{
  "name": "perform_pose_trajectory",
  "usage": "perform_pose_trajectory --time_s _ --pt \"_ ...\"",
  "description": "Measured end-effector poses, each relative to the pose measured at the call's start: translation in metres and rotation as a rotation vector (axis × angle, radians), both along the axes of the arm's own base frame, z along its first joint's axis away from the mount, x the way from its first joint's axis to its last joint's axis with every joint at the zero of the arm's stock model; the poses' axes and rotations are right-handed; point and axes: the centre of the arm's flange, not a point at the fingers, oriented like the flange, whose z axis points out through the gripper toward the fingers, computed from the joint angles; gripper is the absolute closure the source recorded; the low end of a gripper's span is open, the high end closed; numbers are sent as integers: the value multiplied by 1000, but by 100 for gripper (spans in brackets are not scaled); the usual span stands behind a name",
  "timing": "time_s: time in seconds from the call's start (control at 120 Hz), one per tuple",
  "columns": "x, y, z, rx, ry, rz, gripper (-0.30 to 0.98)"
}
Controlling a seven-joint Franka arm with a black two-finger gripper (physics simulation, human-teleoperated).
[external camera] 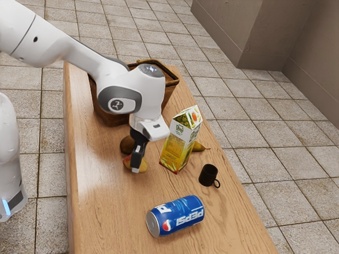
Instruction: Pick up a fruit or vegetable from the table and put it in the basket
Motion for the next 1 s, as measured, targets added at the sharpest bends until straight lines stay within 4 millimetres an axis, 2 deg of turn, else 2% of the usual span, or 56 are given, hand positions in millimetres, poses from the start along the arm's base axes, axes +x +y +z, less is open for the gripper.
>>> perform_pose_trajectory --time_s 0.433,0.867,0.917,1.0 --pt "0 1 -4 4 6 5 6" --pt "-1 1 -3 21 11 -5 25" --pt "-1 1 -2 24 11 -7 26" --pt "2 -3 10 27 0 -14 28"
